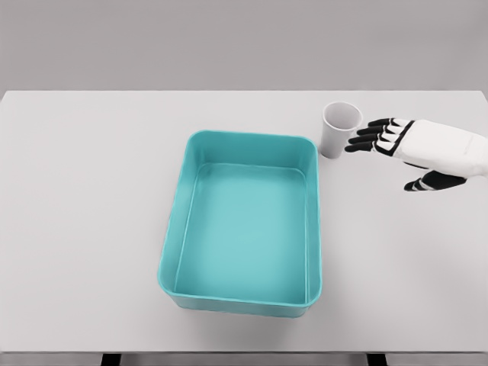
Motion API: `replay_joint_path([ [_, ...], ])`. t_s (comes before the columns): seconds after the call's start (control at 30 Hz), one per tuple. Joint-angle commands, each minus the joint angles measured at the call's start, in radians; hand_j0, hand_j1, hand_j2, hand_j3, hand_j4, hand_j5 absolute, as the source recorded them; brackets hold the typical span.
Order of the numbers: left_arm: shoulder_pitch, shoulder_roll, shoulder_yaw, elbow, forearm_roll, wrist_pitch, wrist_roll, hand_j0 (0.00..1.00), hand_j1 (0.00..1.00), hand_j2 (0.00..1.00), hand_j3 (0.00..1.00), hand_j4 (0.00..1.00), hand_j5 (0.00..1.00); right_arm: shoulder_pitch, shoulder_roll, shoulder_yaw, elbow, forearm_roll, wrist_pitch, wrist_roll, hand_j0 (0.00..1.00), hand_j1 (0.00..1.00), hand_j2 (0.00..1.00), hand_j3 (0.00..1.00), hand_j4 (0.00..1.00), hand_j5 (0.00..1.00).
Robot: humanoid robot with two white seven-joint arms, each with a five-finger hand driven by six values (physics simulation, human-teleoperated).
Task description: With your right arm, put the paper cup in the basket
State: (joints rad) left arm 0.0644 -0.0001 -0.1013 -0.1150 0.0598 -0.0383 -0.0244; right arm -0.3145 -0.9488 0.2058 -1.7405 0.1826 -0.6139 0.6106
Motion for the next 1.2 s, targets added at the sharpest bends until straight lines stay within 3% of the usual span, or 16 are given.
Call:
replay_joint_path([
  [0.0,0.000,0.000,0.000,0.000,0.000,0.000,0.000,1.00,1.00,1.00,1.00,1.00,1.00,0.000,0.001,-0.003,0.012,-0.006,0.003,0.000,1.00,1.00,1.00,1.00,1.00,1.00],
  [0.13,-0.002,0.000,0.000,0.000,0.000,0.000,0.000,1.00,1.00,1.00,1.00,1.00,1.00,0.002,0.076,-0.034,0.048,0.014,0.008,0.000,1.00,1.00,1.00,1.00,1.00,1.00],
  [0.27,0.000,0.000,0.000,0.000,0.000,-0.002,0.000,1.00,1.00,1.00,1.00,1.00,1.00,-0.011,0.211,-0.118,0.228,-0.009,0.043,0.000,1.00,1.00,1.00,1.00,1.00,1.00],
  [0.4,0.000,0.000,0.000,0.000,0.000,0.000,0.000,1.00,1.00,1.00,1.00,1.00,1.00,-0.014,0.232,-0.121,0.291,-0.276,0.209,0.000,1.00,1.00,1.00,1.00,1.00,1.00],
  [0.5,0.000,0.000,0.000,0.000,0.000,0.000,0.000,1.00,1.00,1.00,1.00,1.00,1.00,-0.032,0.280,-0.126,0.320,-0.360,0.345,0.000,1.00,1.00,1.00,1.00,1.00,1.00],
  [0.6,0.000,0.000,0.000,0.000,0.000,0.000,0.000,1.00,1.00,1.00,1.00,1.00,1.00,-0.080,0.374,-0.128,0.409,-0.376,0.436,0.000,1.00,1.00,1.00,1.00,1.00,1.00],
  [0.7,0.000,0.000,0.000,0.000,0.000,0.000,0.000,1.00,1.00,1.00,1.00,1.00,1.00,-0.095,0.401,-0.126,0.510,-0.471,0.431,0.000,1.00,1.00,1.00,1.00,1.00,1.00],
  [1.17,0.000,0.000,0.000,0.000,0.000,0.000,0.000,1.00,1.00,1.00,1.00,1.00,1.00,-0.109,0.547,-0.163,0.697,-0.491,0.395,0.000,1.00,1.00,1.00,1.00,1.00,1.00],
])
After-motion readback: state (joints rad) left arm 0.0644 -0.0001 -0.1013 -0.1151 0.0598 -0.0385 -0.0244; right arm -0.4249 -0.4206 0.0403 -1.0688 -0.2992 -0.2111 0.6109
